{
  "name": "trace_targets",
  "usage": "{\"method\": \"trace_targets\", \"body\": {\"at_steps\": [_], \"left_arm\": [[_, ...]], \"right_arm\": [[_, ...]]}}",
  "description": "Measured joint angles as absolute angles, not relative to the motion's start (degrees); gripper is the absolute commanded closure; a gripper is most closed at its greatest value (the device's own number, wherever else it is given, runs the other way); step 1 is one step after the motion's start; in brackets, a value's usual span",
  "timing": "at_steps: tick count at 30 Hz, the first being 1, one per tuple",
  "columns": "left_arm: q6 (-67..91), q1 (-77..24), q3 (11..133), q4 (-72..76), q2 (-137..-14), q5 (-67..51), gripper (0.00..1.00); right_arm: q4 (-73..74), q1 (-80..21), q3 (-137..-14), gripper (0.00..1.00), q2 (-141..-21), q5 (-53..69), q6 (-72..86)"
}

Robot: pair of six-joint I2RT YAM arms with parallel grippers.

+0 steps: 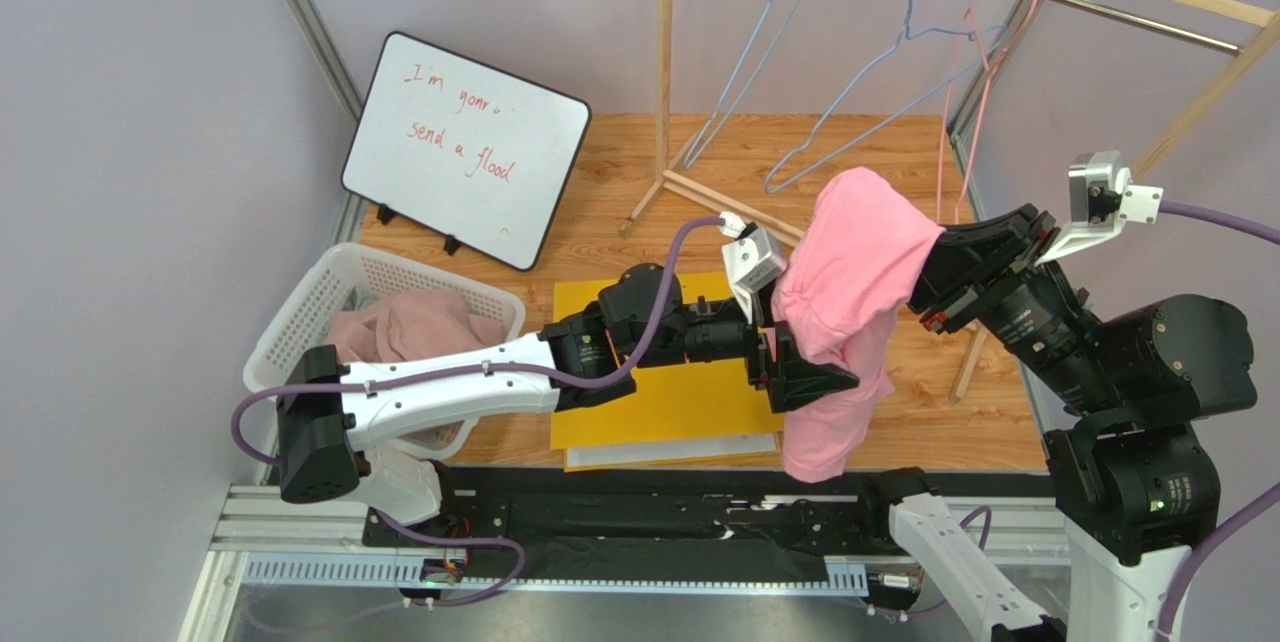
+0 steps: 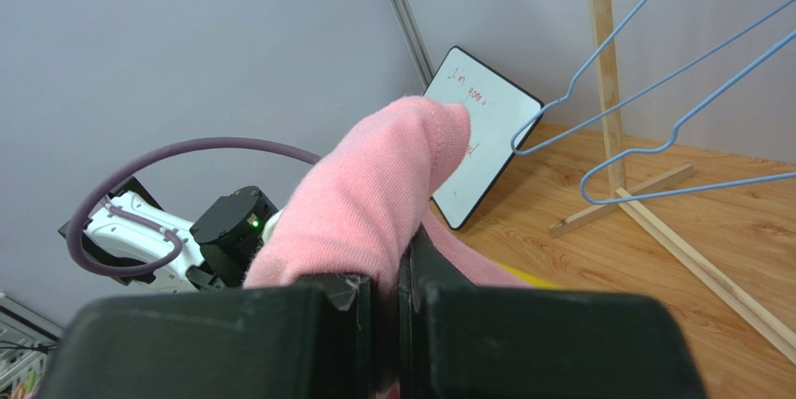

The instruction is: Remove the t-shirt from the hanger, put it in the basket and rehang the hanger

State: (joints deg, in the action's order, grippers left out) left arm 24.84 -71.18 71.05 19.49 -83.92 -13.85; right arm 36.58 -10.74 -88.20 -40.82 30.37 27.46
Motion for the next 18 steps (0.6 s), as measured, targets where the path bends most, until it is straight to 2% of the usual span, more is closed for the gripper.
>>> {"method": "trace_targets", "body": {"at_steps": [6, 8, 9, 10, 11, 12, 13, 15, 16, 18], "left_arm": [[22.6, -71.5, 71.3, 26.3, -85.1, -11.6, 0.01], [22.2, -71.5, 72.7, 26.9, -86.8, -10.4, 0.22], [22.0, -71.5, 73.8, 27.0, -88.0, -9.4, 0.42], [21.8, -71.5, 74.6, 27.0, -88.9, -8.7, 0.86], [21.9, -71.3, 75.1, 27.1, -89.6, -8.2, 1.00], [22.4, -71.1, 75.2, 27.0, -89.9, -7.9, 1.00], [22.3, -70.9, 75.3, 26.9, -90.0, -7.7, 1.00], [23.2, -70.1, 75.3, 26.9, -89.8, -7.7, 1.00], [23.7, -69.6, 75.3, 26.8, -89.5, -7.9, 1.00], [24.8, -68.2, 75.3, 25.3, -88.6, -8.6, 1.00]], "right_arm": [[36.2, -10.7, -87.9, 1.00, -41.2, 32.6, 30.5], [36.0, -10.8, -87.8, 1.00, -41.1, 33.3, 31.3], [36.0, -10.7, -87.7, 1.00, -40.9, 33.5, 31.7], [36.1, -10.7, -87.7, 1.00, -40.7, 33.6, 31.9], [36.3, -10.7, -87.7, 1.00, -40.4, 33.6, 32.0], [36.4, -10.7, -87.7, 0.96, -40.1, 33.5, 32.0], [36.7, -10.7, -87.7, 0.81, -39.7, 33.5, 31.9], [37.7, -10.7, -87.7, 0.58, -38.9, 32.8, 31.6], [38.0, -10.7, -87.7, 0.41, -38.5, 32.5, 31.5], [39.0, -10.7, -87.9, 0.28, -37.6, 31.4, 30.5]]}}
